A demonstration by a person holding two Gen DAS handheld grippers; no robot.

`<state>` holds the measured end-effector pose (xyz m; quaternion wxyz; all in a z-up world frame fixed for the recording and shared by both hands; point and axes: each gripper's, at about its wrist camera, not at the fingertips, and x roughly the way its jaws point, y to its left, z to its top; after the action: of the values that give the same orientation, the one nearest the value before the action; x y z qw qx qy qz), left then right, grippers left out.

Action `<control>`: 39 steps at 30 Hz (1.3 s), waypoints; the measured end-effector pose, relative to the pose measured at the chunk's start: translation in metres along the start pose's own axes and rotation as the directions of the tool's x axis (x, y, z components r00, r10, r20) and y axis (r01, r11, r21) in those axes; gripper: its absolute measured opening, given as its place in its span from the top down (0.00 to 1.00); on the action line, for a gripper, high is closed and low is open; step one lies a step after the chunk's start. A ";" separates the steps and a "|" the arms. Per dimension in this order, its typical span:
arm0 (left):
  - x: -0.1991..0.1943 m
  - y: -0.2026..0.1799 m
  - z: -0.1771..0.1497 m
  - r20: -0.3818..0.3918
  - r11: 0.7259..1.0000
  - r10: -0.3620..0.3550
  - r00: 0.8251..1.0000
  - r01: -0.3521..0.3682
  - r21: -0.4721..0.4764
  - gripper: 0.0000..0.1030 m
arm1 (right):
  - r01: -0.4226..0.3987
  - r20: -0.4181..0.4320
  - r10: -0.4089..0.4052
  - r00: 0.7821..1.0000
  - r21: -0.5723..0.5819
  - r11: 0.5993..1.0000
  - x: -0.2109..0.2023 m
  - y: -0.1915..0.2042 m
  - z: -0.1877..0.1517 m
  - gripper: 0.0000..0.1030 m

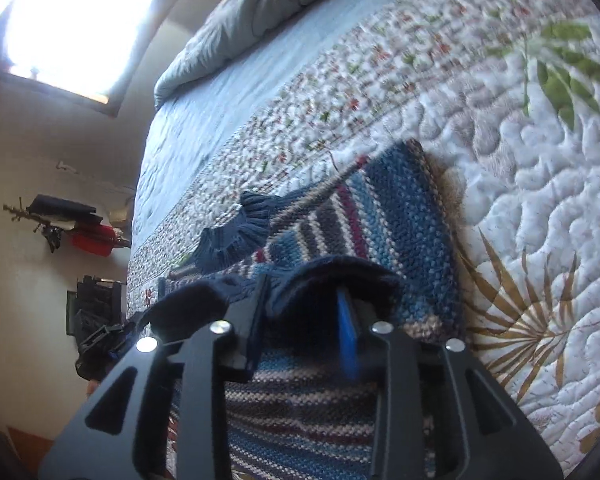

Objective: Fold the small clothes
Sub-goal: 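Lift the hem with both grippers and fold it toward the collar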

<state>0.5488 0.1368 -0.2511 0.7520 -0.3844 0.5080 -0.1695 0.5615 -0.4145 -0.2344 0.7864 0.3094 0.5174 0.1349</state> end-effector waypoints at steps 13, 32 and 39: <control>0.005 0.001 0.020 -0.042 0.984 0.136 0.990 -0.130 0.119 0.34 | 0.075 -0.001 -0.076 0.997 -0.070 0.995 -0.006 -0.010 0.010 0.57; 0.061 -0.020 0.025 -0.158 0.896 0.314 0.936 -0.236 0.376 0.77 | 0.093 -0.031 -0.097 0.995 -0.127 0.988 0.027 -0.016 0.025 0.53; 0.052 -0.018 0.023 -0.104 0.902 0.281 0.954 -0.225 0.369 0.88 | 0.112 -0.033 -0.121 0.992 -0.205 0.972 0.035 -0.003 0.022 0.71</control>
<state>0.5939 0.1009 -0.2667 0.7828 -0.1594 0.5715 -0.1879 0.5958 -0.4058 -0.2564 0.8084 0.1937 0.5359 0.1476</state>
